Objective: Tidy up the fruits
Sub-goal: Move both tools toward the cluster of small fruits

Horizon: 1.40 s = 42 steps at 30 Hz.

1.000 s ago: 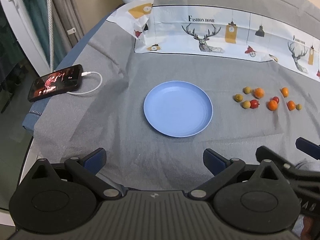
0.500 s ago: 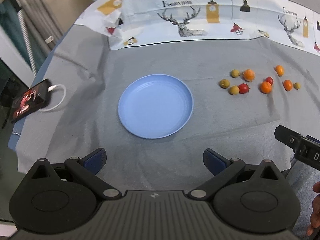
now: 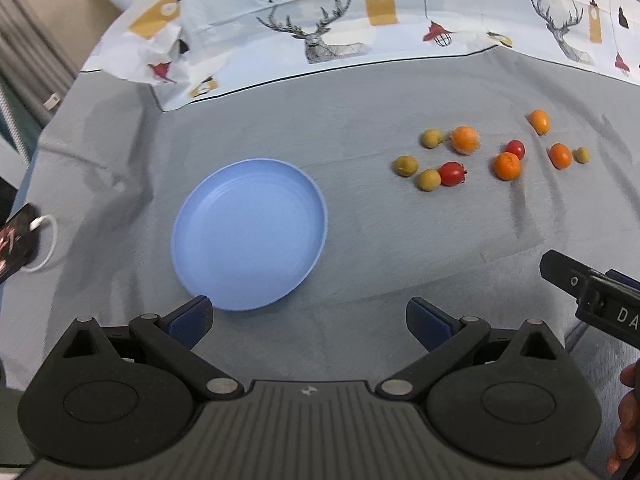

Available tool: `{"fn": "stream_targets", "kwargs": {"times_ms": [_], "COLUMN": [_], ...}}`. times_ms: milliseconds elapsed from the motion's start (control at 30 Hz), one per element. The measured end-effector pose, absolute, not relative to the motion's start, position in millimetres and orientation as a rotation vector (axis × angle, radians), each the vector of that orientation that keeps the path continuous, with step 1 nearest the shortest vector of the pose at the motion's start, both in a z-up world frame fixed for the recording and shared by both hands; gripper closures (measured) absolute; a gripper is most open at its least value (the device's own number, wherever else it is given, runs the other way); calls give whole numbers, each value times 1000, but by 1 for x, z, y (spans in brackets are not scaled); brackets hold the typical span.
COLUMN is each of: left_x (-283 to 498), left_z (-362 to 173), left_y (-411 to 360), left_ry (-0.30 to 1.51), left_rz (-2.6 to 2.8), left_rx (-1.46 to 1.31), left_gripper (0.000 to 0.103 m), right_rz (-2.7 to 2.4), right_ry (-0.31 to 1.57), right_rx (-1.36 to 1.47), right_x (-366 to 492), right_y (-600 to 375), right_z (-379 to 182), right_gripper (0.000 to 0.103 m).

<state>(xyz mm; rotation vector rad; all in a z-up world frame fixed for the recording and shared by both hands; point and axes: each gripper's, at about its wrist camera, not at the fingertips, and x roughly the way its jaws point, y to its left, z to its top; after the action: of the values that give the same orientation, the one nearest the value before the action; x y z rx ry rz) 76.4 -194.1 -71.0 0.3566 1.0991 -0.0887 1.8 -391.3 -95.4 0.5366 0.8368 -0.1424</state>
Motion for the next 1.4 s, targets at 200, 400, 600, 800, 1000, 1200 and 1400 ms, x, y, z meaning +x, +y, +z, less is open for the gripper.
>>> {"fn": "stream_targets", "kwargs": {"times_ms": [200,400,600,800,1000,1200,1400], "left_x": [109,166,216,246,254,267,270], "left_z": [-99,-146,-195,-226,-238,-245,-246], "left_y": [-225,-263,-290,-297,-302,-310,-321], "left_ry": [1096,1072,1146,1222,1238,1258,1253], "left_rz": [-124,-127,-150,-170,-280,-303,-302], "left_rx": [345,374,388,380,404,388,409], "left_gripper": [0,0,0,0,0,0,0], "right_rz": [-224,-406,-479,-509,-520,-547,-539], "right_ry": [813,735,736,732,694,623,603], "right_rx": [482,400,340,313,322,371,397], "right_x": [15,51,98,125,111,113,111], "right_y": [-419,-468,-509,-538,-541,-555,-558], "right_z": [-105,-130,-172,-200,-199,-203,-202], "right_gripper": [0,0,0,0,0,0,0]}}
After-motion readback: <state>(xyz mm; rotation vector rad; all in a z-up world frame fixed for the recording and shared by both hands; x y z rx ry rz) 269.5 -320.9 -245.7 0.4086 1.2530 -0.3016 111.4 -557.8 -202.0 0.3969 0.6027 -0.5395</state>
